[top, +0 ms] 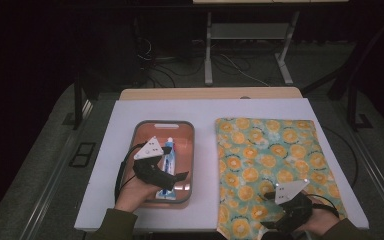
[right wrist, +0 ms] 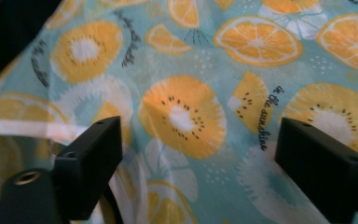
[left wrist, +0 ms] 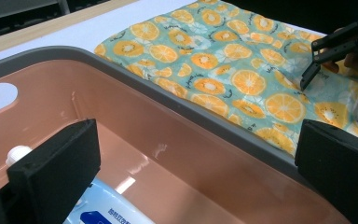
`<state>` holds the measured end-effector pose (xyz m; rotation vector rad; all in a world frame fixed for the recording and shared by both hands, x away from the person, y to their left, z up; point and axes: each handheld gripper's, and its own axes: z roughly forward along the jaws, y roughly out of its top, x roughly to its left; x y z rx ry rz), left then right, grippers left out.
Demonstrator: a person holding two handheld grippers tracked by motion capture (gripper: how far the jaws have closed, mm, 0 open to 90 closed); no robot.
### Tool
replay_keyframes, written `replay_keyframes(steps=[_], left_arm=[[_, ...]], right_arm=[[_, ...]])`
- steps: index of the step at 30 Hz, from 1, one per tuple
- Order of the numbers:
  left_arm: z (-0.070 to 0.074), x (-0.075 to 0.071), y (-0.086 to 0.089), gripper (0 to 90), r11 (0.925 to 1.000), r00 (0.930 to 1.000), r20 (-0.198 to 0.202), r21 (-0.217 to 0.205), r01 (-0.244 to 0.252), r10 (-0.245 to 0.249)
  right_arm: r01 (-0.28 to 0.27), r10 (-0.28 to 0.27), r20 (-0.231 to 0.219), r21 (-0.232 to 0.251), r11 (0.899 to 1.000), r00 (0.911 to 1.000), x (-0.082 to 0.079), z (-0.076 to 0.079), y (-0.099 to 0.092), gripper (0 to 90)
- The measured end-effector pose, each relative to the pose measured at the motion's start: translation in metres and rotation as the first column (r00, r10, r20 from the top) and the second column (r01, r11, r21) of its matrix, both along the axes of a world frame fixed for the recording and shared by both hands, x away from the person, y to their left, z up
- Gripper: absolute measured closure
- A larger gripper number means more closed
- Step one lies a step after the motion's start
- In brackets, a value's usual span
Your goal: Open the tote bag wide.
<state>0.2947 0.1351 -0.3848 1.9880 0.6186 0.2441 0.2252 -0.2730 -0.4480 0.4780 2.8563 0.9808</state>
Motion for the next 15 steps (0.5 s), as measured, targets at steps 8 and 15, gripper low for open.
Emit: replay_keyframes(steps=[8, 15], left_arm=[[-0.0004, 0.0004, -0.0011, 0.0, 1.0, 1.0, 0.0, 0.009, 0.0, 0.0], [-0.0004, 0.0006, -0.0016, 0.0, 1.0, 1.0, -0.001, 0.009, -0.001, 0.001]], right_arm=[[-0.017, 0.017, 0.003, 0.033, 0.999, 0.9998, -0.0003, 0.0038, -0.0031, 74.7], [-0.016, 0.017, -0.037, 0.046, 0.999, 0.9992, 0.0026, 0.0038, -0.0019, 90.0]])
